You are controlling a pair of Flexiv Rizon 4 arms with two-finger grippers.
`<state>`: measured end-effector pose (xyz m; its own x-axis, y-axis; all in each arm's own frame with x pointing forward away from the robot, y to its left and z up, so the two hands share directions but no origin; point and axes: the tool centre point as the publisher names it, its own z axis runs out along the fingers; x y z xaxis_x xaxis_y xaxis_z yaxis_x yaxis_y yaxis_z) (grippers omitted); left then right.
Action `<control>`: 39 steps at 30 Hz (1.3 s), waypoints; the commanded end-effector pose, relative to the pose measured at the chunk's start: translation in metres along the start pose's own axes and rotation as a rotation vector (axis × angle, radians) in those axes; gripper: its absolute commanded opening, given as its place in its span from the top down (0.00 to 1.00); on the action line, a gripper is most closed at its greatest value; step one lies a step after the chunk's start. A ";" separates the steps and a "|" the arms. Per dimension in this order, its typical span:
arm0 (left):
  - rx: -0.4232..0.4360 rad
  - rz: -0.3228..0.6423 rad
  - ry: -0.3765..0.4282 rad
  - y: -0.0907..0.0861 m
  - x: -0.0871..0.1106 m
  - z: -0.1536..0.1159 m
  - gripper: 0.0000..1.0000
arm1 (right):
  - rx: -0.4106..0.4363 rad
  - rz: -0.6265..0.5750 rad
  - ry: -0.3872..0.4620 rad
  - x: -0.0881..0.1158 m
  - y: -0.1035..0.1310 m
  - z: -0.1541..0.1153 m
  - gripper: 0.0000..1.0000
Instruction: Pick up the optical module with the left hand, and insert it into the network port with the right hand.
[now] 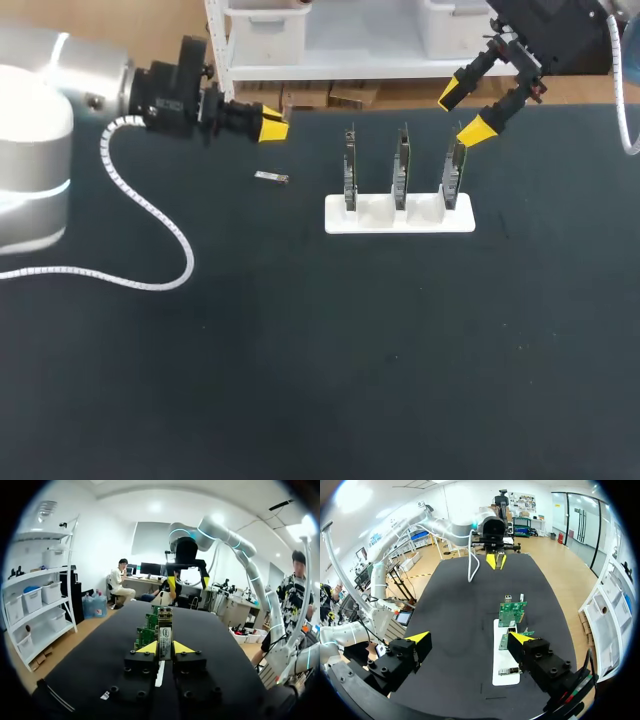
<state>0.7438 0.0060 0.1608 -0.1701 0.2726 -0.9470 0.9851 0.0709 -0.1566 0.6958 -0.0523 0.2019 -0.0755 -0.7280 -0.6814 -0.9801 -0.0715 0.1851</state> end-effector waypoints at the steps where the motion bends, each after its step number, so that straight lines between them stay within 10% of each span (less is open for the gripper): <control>1: -0.021 0.005 -0.085 -0.005 0.004 0.004 1.00 | -0.002 0.000 0.000 0.000 -0.001 0.000 0.00; 32: -0.004 0.092 0.005 -0.008 -0.001 0.008 1.00 | -0.002 0.000 0.000 0.000 -0.001 0.000 0.00; 39: 0.039 0.106 -0.139 -0.034 -0.008 0.041 1.00 | -0.002 0.000 0.000 0.000 -0.001 0.000 0.00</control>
<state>0.7194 -0.0241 0.1708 -0.0813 0.2052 -0.9753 0.9966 0.0062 -0.0818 0.6958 -0.0524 0.2020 -0.0756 -0.7280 -0.6814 -0.9801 -0.0714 0.1850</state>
